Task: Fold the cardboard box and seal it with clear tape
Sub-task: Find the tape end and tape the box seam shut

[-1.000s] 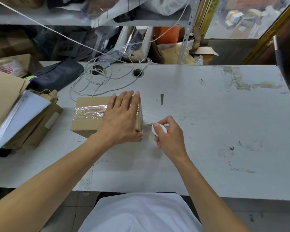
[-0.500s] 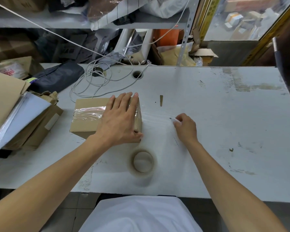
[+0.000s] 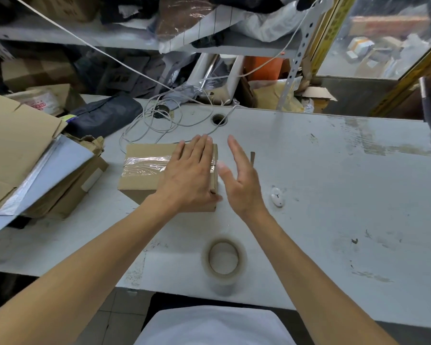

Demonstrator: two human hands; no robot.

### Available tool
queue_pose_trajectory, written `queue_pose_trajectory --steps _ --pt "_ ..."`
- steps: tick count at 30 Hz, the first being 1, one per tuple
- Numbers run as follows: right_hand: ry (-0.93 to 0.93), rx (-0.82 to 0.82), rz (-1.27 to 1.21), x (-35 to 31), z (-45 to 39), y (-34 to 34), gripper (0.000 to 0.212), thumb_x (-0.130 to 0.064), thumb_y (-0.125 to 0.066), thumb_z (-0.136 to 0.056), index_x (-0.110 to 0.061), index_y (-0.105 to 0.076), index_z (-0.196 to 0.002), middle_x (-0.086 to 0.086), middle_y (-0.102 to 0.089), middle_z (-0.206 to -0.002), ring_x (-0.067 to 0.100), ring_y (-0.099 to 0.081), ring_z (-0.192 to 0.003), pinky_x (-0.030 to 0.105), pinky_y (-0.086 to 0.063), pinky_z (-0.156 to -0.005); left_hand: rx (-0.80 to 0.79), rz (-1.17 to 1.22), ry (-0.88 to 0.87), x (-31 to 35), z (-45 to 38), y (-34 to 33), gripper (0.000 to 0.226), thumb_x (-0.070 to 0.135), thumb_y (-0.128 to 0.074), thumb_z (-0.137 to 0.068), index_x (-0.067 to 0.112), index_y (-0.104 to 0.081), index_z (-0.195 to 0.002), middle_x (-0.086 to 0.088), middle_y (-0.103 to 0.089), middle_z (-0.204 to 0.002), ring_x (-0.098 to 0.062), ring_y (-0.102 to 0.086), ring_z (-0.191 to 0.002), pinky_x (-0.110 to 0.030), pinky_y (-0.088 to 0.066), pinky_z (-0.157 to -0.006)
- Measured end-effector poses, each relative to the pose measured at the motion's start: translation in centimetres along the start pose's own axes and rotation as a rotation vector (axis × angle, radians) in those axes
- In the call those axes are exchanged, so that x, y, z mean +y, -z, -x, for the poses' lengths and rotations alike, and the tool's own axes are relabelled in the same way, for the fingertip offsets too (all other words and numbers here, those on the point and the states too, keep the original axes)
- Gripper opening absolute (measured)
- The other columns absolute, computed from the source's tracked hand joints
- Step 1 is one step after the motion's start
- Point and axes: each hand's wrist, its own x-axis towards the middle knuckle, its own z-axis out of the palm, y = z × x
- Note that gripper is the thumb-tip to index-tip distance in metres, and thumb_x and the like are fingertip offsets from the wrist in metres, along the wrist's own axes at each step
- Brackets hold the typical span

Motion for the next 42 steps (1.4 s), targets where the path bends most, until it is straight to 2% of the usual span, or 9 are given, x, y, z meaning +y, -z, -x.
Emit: queue_pose_trajectory --steps 4,8,11,15,21,31,34,39,42 --pt "-0.058 -0.241 -0.263 0.2 1.7 -2.0 0.079 -0.043 -0.042 -0.094 -0.020 -0.005 -0.159 -0.012 -0.004 -0.166 -0.003 -0.004 -0.150 0.035 -0.009 -0.125 0.018 0.023 0.000 0.0 0.3 -0.1 0.114 0.070 -0.043 -0.077 0.005 0.005 -0.156 -0.012 0.002 -0.167 -0.024 0.007 -0.154 -0.047 0.001 -0.125" --pt "-0.098 -0.321 -0.334 0.4 2.4 -2.6 0.079 -0.036 -0.038 -0.094 -0.023 0.008 -0.158 -0.014 0.007 -0.166 -0.002 0.004 -0.150 0.043 -0.006 -0.126 0.021 0.049 0.003 0.0 0.4 0.3 0.109 0.065 -0.017 -0.069 0.004 0.006 -0.156 -0.013 0.003 -0.167 -0.025 0.008 -0.154 -0.047 0.003 -0.124" --pt "-0.137 -0.368 -0.323 0.4 2.2 -1.7 0.074 -0.019 -0.035 -0.097 -0.024 0.007 -0.158 -0.016 0.006 -0.165 -0.006 0.000 -0.149 0.037 -0.007 -0.126 0.021 0.055 -0.005 0.0 0.3 0.2 0.114 0.071 -0.037 -0.075 0.003 0.005 -0.156 -0.014 0.001 -0.167 -0.026 0.006 -0.154 -0.047 0.001 -0.124" --pt "-0.169 -0.437 -0.296 0.3 2.5 -0.4 0.084 -0.009 -0.036 -0.086 -0.025 0.005 -0.158 -0.017 0.006 -0.165 -0.009 -0.003 -0.147 0.014 -0.013 -0.119 0.039 0.040 -0.023 -0.1 0.2 -0.1 0.120 0.071 -0.052 -0.075 0.002 0.003 -0.156 -0.015 -0.001 -0.167 -0.026 0.005 -0.154 -0.046 0.001 -0.125" --pt "-0.126 -0.486 -0.191 1.2 2.9 0.2 0.086 -0.006 -0.037 -0.085 -0.029 0.004 -0.158 -0.021 0.006 -0.164 -0.010 0.002 -0.147 0.040 -0.005 -0.126 0.037 0.014 -0.031 0.0 0.3 -0.2 0.124 0.074 -0.054 -0.074 0.002 0.004 -0.156 -0.015 -0.001 -0.167 -0.027 0.005 -0.154 -0.046 0.002 -0.125" --pt "-0.039 -0.547 0.082 2.5 2.1 3.2 0.083 -0.021 -0.040 -0.083 -0.038 -0.003 -0.155 -0.021 0.003 -0.164 -0.005 0.007 -0.149 0.045 -0.003 -0.125 0.010 0.011 -0.011 -0.1 0.0 -0.3 0.129 0.076 -0.058 -0.072 0.003 0.005 -0.156 -0.013 0.000 -0.167 -0.026 0.004 -0.154 -0.047 -0.001 -0.125" --pt "-0.044 -0.512 -0.045 2.0 2.4 1.5 0.086 -0.014 -0.040 -0.082 -0.030 -0.001 -0.158 -0.017 0.005 -0.165 -0.004 0.005 -0.150 0.040 -0.003 -0.125 0.011 0.009 -0.013 -0.1 0.0 -0.4 0.127 0.077 -0.055 -0.072 0.002 0.005 -0.156 -0.014 -0.001 -0.167 -0.027 0.004 -0.154 -0.046 0.000 -0.125" --pt "-0.150 -0.481 -0.238 1.6 2.6 0.0 0.086 -0.012 -0.036 -0.084 -0.026 0.004 -0.158 -0.018 0.007 -0.165 -0.010 0.002 -0.147 0.010 -0.010 -0.116 0.002 0.010 -0.002 0.0 -0.2 0.0 0.121 0.071 -0.053 -0.074 0.001 0.004 -0.156 -0.016 -0.001 -0.166 -0.029 0.004 -0.154 -0.046 0.002 -0.125" --pt "-0.164 -0.484 -0.254 1.4 1.7 0.0 0.081 -0.014 -0.033 -0.088 -0.028 0.005 -0.158 -0.020 0.007 -0.164 -0.011 0.001 -0.146 0.011 -0.010 -0.116 -0.028 0.032 0.031 0.5 -0.4 0.4 0.117 0.062 -0.054 -0.077 0.000 0.006 -0.155 -0.019 0.001 -0.165 -0.032 0.005 -0.154 -0.049 0.001 -0.124"
